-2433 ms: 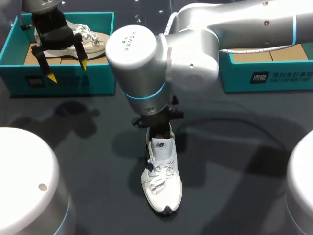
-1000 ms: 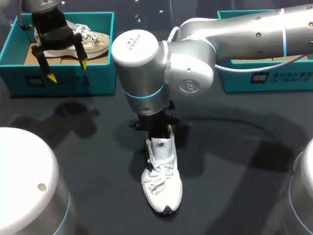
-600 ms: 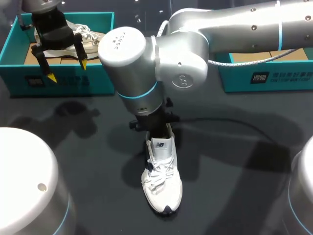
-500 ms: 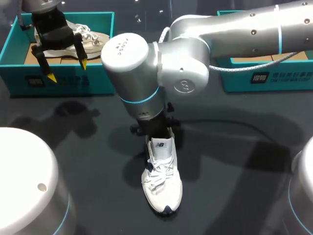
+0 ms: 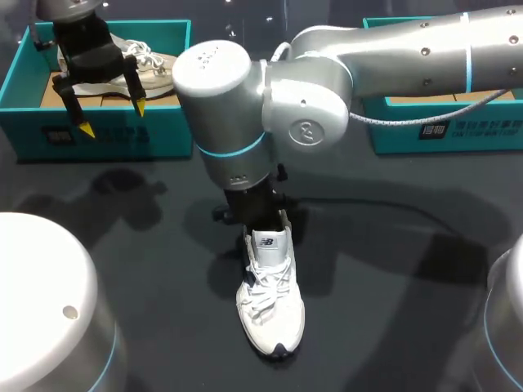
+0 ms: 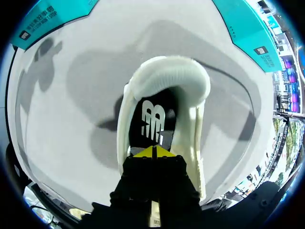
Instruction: Take the shoe out of the shoebox, open the shoe tongue, remove and reinsert the insole, then place the shoe into the shoebox
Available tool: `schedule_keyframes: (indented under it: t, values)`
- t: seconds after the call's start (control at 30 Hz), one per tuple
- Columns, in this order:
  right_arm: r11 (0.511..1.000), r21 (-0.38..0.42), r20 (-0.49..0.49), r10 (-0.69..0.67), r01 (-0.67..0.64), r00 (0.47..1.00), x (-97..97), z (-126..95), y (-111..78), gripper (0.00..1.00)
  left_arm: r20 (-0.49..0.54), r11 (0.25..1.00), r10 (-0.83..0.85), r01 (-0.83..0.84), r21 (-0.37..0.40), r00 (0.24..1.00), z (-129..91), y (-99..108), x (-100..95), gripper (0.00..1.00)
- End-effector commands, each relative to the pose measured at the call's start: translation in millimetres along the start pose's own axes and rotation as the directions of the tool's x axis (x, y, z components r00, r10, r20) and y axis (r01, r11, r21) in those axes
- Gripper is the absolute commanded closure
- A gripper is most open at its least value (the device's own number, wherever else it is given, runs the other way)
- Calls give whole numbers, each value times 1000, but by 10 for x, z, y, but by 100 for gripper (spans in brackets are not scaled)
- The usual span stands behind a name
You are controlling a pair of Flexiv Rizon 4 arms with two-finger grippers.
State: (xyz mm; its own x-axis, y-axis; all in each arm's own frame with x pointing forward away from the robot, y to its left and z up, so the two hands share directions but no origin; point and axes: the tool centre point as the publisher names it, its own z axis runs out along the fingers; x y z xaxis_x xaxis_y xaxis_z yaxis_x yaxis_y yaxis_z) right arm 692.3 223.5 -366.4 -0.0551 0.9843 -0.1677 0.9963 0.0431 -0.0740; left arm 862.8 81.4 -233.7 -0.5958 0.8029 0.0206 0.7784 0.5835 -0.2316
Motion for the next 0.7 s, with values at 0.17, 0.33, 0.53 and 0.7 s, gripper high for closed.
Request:
schedule_keyframes:
  t: [0.17, 0.33, 0.53, 0.7]
  values:
    - [997, 65, -52, -48, 51, 998, -86, -138, 120, 100, 1, 1000, 0, 0, -3, 1000, 1, -4, 10, 0]
    - [989, 95, -117, -102, 114, 988, -128, -142, 124, 97, 1, 1000, 0, 0, -3, 1000, 1, -4, 10, 0]
    - [983, 128, -141, -110, 129, 984, -157, -136, 78, 87, 1, 1000, 0, 0, -3, 1000, 1, -4, 10, 0]
    - [980, 149, -150, -107, 130, 983, -127, -139, 20, 79, 1, 1000, 0, 0, -3, 1000, 1, -4, 10, 0]
